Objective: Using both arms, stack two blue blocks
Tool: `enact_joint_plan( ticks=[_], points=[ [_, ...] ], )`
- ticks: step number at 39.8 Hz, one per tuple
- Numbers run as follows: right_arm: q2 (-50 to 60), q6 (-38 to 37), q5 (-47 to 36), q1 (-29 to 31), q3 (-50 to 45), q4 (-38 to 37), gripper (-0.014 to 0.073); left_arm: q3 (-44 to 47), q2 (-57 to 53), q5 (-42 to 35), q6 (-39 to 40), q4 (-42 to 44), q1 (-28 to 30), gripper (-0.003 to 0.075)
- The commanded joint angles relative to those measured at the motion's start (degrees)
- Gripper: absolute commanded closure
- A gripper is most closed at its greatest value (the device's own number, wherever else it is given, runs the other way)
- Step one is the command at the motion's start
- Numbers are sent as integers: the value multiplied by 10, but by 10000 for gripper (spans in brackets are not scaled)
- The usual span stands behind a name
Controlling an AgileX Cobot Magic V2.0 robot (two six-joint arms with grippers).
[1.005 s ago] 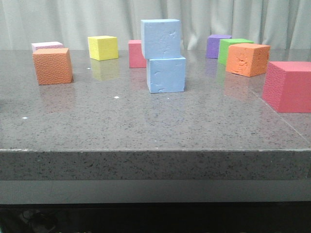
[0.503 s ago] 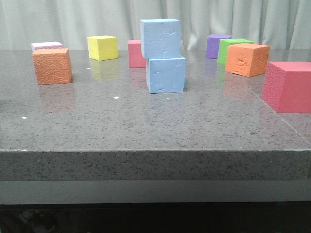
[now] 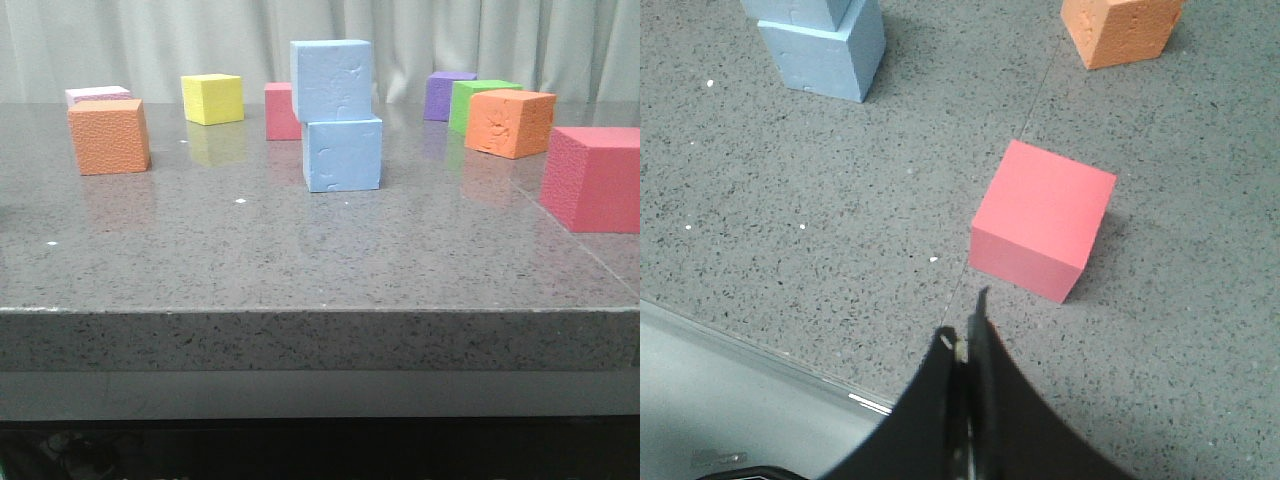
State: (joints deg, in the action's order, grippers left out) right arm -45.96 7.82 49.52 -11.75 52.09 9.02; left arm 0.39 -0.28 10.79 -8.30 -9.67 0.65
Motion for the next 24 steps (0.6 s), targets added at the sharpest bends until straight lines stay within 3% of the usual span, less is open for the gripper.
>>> enact_joint_plan(
  ticks=[1, 15, 21, 24],
  points=[
    [4, 7, -29, 1, 15, 6, 662, 6, -13, -73, 0, -23, 9, 738],
    [4, 7, -29, 1, 15, 6, 662, 21, -15, -71, 21, -26, 5, 738],
    [4, 7, -29, 1, 15, 6, 662, 21, -15, -72, 135, 101, -25, 738],
    [4, 7, -29, 1, 15, 6, 662, 21, -15, -72, 144, 115, -38, 738]
  ],
)
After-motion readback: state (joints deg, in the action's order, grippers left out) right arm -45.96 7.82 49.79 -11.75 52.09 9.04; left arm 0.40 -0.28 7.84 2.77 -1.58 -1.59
